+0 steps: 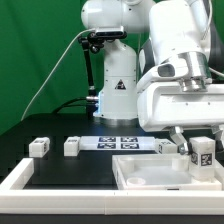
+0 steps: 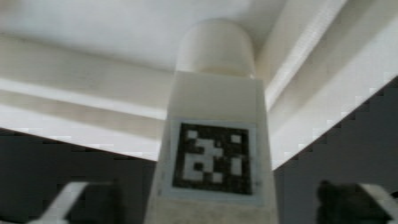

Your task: Assemble one leg

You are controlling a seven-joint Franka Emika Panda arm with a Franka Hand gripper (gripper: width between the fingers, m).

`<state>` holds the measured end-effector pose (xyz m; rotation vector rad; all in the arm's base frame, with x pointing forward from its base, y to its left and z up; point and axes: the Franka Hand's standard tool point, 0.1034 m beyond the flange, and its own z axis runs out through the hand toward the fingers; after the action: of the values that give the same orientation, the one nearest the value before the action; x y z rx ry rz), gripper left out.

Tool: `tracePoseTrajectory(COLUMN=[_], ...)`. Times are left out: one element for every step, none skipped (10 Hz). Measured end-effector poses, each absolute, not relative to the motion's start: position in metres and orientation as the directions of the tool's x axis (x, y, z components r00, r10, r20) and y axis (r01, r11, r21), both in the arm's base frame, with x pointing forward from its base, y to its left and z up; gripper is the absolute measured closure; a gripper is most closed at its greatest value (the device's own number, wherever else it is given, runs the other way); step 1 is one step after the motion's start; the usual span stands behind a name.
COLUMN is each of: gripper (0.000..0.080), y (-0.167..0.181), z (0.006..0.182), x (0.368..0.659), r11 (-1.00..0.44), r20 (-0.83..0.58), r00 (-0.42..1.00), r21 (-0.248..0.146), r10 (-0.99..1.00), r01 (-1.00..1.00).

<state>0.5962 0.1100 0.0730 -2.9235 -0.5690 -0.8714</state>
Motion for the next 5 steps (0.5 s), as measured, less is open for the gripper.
tracePoseTrajectory(gripper=[0.0177, 0.0158, 0.0152, 0.0152, 0.0151], y=[0.11, 0.11, 0.1101, 0.11, 0.1101], z=[0.073, 0.073, 0.0729, 0.073, 0.0733], x=[0.5962, 0.5962, 0.5962, 0.5962, 0.5964], r11=[-0.932, -0.932, -0.932, -0.932, -0.932], r20=[0.536, 0.536, 0.536, 0.536, 0.536], r00=[0.775, 0.775, 0.775, 0.775, 0.775], r21=[0.067, 0.067, 0.067, 0.067, 0.067], r10=[0.335, 0.335, 0.335, 0.335, 0.335], r01=[0.356, 0.356, 0.356, 0.356, 0.356])
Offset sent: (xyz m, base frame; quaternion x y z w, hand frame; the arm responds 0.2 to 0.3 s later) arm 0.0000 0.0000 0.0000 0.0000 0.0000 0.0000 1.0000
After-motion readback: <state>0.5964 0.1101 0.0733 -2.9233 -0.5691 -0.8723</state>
